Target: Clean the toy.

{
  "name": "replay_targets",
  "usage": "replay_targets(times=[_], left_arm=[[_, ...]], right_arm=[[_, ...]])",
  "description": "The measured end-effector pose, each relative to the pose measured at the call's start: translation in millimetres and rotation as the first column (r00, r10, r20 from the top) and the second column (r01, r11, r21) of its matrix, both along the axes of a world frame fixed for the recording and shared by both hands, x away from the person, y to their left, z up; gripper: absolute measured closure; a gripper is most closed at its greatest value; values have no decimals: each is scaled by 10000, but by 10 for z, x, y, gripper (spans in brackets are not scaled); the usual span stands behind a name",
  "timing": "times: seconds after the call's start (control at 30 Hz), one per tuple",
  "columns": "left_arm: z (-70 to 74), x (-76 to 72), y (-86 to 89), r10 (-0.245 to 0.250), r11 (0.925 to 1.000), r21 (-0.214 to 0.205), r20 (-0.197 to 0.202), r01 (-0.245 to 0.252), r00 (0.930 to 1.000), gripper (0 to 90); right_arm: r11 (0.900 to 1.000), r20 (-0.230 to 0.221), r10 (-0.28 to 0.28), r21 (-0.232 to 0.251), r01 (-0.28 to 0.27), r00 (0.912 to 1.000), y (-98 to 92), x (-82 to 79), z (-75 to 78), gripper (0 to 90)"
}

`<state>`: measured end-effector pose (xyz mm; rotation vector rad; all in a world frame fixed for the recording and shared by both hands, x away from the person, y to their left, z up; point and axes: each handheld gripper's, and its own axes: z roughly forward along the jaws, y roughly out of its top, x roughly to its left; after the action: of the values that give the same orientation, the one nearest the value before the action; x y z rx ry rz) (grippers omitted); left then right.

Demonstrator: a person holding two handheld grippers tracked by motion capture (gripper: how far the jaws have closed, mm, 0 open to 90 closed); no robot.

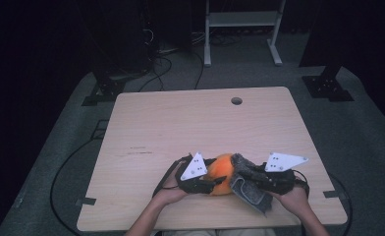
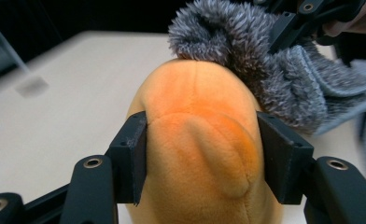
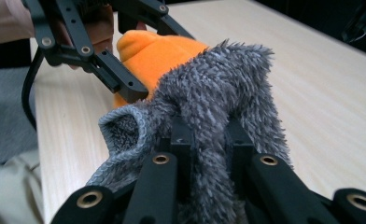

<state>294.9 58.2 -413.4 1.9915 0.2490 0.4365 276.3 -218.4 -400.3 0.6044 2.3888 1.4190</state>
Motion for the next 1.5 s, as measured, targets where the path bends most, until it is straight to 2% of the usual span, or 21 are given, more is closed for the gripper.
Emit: replay_targets(times=[0.1, 0.13, 0.17, 0.27, 0.33, 0.4, 0.6, 0.7, 0.73, 0.87, 0.97, 1.03, 1.1, 1.17, 1.2, 1.23, 1.3, 1.33, 1.37, 1.47, 1.5], left_arm=[[-32, 51, 18, 160, 9992, 378, -223, -152, 9996, 271], [-104, 88, 47, 395, 9991, -94, -1003, -407, 9942, 231], [-121, 88, 56, 465, 9988, -107, -1033, -479, 9936, 240], [-137, 70, 80, 550, 9984, -38, -872, -556, 9947, 333], [-161, 46, 90, 237, 9996, 200, -838, -221, 9962, 357], [-159, 11, 96, -228, 9989, 388, -632, 253, 9977, 355], [-152, 17, 162, -323, 9972, 657, -642, 366, 9974, 361], [-151, 22, 174, -497, 9962, 687, -656, 542, 9966, 363], [-150, 22, 171, -529, 9958, 707, -635, 574, 9966, 363], [-154, 23, 158, -611, 9956, 672, -553, 648, 9966, 362], [-122, 29, 173, -438, 9973, 561, -654, 475, 9969, 299], [-80, 60, 183, -128, 9996, 241, -1314, 161, 9912, 203], [-26, 110, 192, 257, 9993, -222, -2210, -314, 9749, 139], [-20, 129, 159, 405, 9990, -75, -2711, -441, 9617, 130], [-39, 125, 133, 333, 9994, 123, -2812, -311, 9591, 134], [-61, 110, 109, 177, 9995, 300, -2757, -98, 9611, 183], [-61, 66, 77, 186, 9992, 374, -2260, -104, 9739, 331], [-31, 43, 63, 144, 9995, 294, -1718, -95, 9850, 379], [1, 38, 61, 34, 9999, 145, -1328, -15, 9911, 417], [88, 92, 96, -3, 9998, -184, -698, -10, 9976, 415], [87, 115, 111, 7, 9999, -110, -855, -16, 9963, 369]], right_arm=[[9996, -215, 35, -277, -41, 9998, 65, 52, -83, 774], [9988, -509, 155, -452, -178, 9986, 102, 78, -147, 773], [9988, -698, 247, -399, -275, 9973, 135, 86, -196, 773], [9990, -454, 298, -327, -313, 9985, 162, 71, -153, 773], [9992, -34, 216, 338, -215, 9998, 139, 56, -75, 773], [9986, 259, -6, 531, -8, 9997, 138, 62, -40, 773], [9996, -185, -227, 155, 230, 9996, 71, 187, -178, 773], [9977, -1011, -678, -43, 677, 9926, -151, 271, -317, 773], [9970, -986, -770, -2, 773, 9922, -181, 271, -316, 772], [9898, -749, -566, 1263, 658, 9956, -198, 281, -192, 770], [9944, -993, -329, 970, 426, 9945, -72, 328, -229, 766], [9950, -994, -423, 860, 510, 9941, -23, 302, -294, 770], [9959, -1011, -389, 776, 468, 9941, -18, 256, -277, 772], [9971, -1056, -236, 688, 309, 9941, -20, 191, -260, 772], [9978, -1026, -183, 619, 248, 9946, -24, 159, -257, 772], [9981, -1023, -158, 575, 217, 9946, -30, 131, -256, 772], [9982, -1061, -215, 530, 273, 9941, -40, 98, -244, 772], [9983, -994, -292, 468, 340, 9946, -44, 86, -233, 773], [9971, -778, -535, 489, 574, 9955, -55, 69, -200, 774], [9920, -281, -947, 816, 967, 9951, -35, 57, -103, 775], [9909, -226, -1025, 856, 1041, 9945, 0, 78, -94, 775]])
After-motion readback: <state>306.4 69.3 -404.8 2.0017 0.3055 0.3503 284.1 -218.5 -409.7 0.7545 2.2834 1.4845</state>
